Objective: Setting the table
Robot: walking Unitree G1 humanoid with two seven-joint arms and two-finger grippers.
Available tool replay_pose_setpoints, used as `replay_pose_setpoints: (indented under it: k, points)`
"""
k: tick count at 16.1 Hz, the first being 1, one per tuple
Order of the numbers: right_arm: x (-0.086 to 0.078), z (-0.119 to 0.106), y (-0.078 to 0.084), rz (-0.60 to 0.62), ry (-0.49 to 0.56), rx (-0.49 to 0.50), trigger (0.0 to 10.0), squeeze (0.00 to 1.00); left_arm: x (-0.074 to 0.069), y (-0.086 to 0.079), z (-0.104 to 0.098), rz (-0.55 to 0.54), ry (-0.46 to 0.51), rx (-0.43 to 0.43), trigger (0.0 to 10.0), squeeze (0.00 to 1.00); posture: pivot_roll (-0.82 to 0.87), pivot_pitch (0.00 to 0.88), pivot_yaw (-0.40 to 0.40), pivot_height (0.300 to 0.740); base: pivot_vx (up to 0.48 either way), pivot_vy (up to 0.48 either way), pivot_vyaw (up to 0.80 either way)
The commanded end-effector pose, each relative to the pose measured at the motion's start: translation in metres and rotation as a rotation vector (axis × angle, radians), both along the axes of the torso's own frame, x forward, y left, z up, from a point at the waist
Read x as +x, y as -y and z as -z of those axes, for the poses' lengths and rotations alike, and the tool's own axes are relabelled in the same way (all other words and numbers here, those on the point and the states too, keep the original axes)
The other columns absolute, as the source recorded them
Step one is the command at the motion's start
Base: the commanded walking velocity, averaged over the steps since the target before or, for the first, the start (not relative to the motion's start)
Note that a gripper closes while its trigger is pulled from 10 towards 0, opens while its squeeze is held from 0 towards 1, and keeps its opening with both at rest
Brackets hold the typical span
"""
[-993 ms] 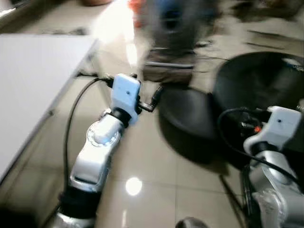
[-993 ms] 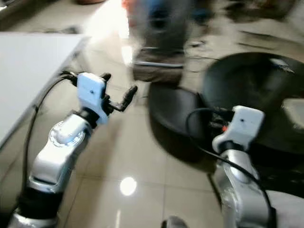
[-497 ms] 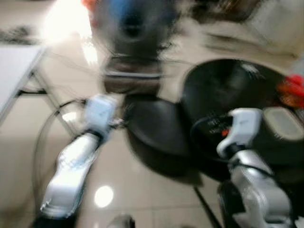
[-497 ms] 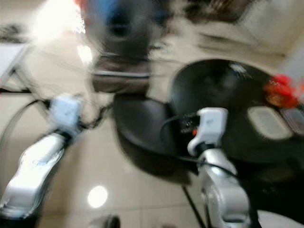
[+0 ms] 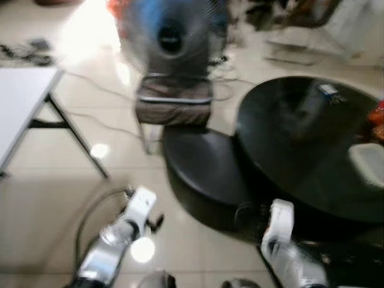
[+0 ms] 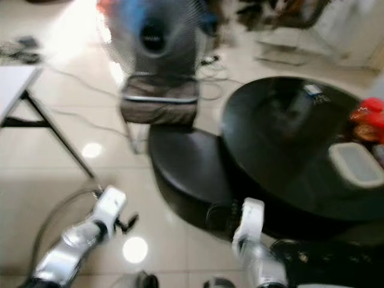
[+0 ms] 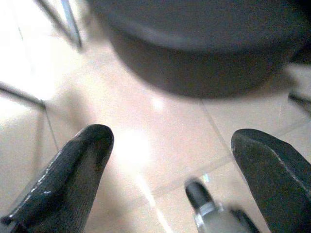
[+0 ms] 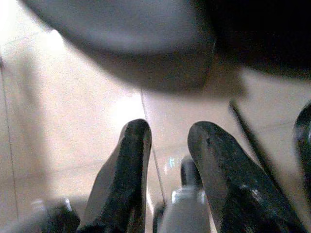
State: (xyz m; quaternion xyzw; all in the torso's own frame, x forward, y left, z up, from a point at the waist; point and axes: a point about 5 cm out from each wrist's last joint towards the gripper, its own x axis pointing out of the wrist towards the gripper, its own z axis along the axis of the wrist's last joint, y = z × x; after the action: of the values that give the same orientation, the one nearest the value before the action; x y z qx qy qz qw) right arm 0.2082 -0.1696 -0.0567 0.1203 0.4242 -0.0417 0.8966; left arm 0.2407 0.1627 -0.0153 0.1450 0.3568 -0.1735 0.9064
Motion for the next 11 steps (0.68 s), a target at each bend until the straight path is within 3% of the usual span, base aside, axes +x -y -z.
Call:
replay_pose_setpoints:
  k: [1,4,7,11]
  points:
    - [-0.007,0.008,0.001,0.017,-0.045,0.0,10.0,0.0,-0.005,0.003,0.015,0.029,-0.064,0.008,10.0,0.0,0.07,0.083,0.027,0.74,0.0,0.0,0.0]
    - [-0.029,0.028,-0.003,0.055,-0.191,-0.006,10.0,0.0,-0.018,0.0,0.041,-0.082,-0.186,0.002,10.0,0.0,0.06,0.086,0.027,0.74,0.0,0.0,0.0]
    - [-0.031,0.032,-0.011,-0.075,-0.198,-0.03,10.0,0.0,-0.028,-0.001,0.051,-0.039,-0.258,0.055,10.0,0.0,0.05,0.092,0.02,0.74,0.0,0.0,0.0]
    - [-0.035,0.034,-0.007,-0.067,-0.205,-0.016,10.0,0.0,-0.034,-0.009,0.057,-0.07,-0.274,0.057,10.0,0.0,0.05,0.088,0.014,0.74,0.0,0.0,0.0]
